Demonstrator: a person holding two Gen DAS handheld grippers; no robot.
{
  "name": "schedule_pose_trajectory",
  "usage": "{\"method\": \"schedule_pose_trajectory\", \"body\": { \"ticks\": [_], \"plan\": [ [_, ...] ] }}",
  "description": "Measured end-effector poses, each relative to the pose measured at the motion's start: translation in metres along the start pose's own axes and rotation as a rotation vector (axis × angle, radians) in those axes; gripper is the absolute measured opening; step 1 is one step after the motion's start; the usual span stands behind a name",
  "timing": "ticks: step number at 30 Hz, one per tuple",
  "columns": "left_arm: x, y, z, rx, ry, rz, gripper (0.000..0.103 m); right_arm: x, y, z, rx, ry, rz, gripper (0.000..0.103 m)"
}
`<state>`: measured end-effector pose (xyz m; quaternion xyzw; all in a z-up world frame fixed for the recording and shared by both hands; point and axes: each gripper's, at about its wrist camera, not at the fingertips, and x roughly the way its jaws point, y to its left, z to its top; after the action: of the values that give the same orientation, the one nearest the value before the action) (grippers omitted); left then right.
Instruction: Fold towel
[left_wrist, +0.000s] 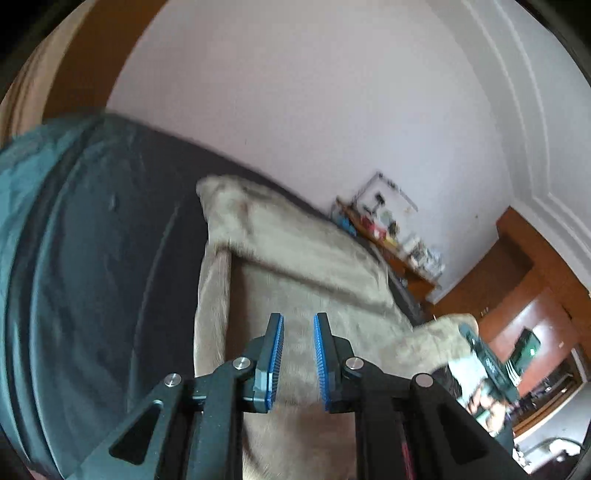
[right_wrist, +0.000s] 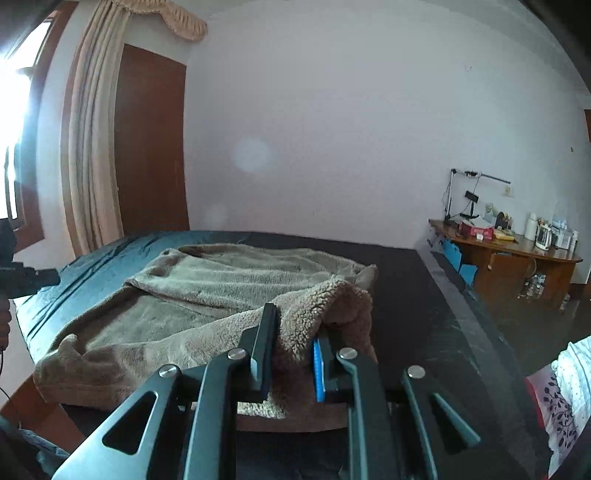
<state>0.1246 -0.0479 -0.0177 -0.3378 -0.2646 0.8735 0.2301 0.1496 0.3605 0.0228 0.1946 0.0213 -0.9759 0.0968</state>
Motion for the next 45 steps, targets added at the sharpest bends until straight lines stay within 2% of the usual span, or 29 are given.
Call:
{"method": "schedule_pose_trajectory", "body": {
  "ticks": [4,6,7,8,9,10,13,17,22,27,28,29,30,31,32,34,40,45],
  "plan": [
    [0.003,0.019,-0.022,-0.072,0.127,0.031,0.019,0.014,-0.004,-0.006,0.029,0.044,-0.009,0.019],
    [-0.003,0.023,-0.034,-0.106,0.162,0.023,0.025,0.018,-0.007,-0.009,0.034,0.055,-0.012,0.019],
    [-0.007,0.025,-0.040,-0.122,0.178,0.014,0.041,0.019,-0.009,-0.010,0.034,0.058,-0.013,0.019],
    [-0.010,0.026,-0.045,-0.141,0.185,0.005,0.067,0.020,-0.011,-0.010,0.035,0.059,-0.014,0.019],
    [-0.012,0.027,-0.049,-0.161,0.191,-0.005,0.077,0.021,-0.013,-0.011,0.037,0.060,-0.015,0.019],
    [-0.013,0.028,-0.052,-0.188,0.195,-0.019,0.083,0.022,-0.015,-0.011,0.038,0.060,-0.017,0.019],
    [-0.014,0.027,-0.059,-0.252,0.227,-0.058,0.083,0.026,-0.025,-0.015,0.067,0.069,-0.023,0.019],
    [-0.013,0.018,-0.063,-0.244,0.270,-0.028,0.083,0.032,-0.033,-0.024,0.092,0.093,-0.026,0.019],
    [0.003,0.022,-0.072,-0.331,0.345,-0.082,0.083,0.031,-0.039,-0.034,0.105,0.091,-0.019,0.019],
    [0.021,0.005,-0.084,-0.325,0.367,-0.160,0.083,0.027,-0.042,-0.036,0.107,0.080,-0.003,0.019],
    [0.025,0.003,-0.086,-0.337,0.359,-0.171,0.079,0.027,-0.042,-0.037,0.105,0.080,-0.003,0.019],
    [0.029,0.002,-0.089,-0.353,0.349,-0.181,0.062,0.027,-0.042,-0.037,0.104,0.080,-0.002,0.019],
    [0.035,0.001,-0.090,-0.370,0.346,-0.186,0.051,0.028,-0.042,-0.038,0.105,0.081,-0.002,0.019],
    [0.041,0.002,-0.091,-0.381,0.344,-0.183,0.034,0.029,-0.043,-0.038,0.106,0.082,-0.002,0.019],
    [0.045,0.001,-0.091,-0.382,0.339,-0.172,0.024,0.030,-0.043,-0.039,0.106,0.086,-0.003,0.019],
    [0.048,-0.003,-0.089,-0.371,0.323,-0.163,0.014,0.032,-0.043,-0.041,0.105,0.092,-0.005,0.019],
    [0.022,-0.024,-0.054,-0.276,0.176,-0.179,0.011,0.028,-0.044,-0.042,0.100,0.098,0.000,0.019],
    [0.007,-0.032,-0.019,-0.184,0.048,-0.208,0.011,0.023,-0.044,-0.034,0.175,0.078,0.073,0.019]
  ]
}}
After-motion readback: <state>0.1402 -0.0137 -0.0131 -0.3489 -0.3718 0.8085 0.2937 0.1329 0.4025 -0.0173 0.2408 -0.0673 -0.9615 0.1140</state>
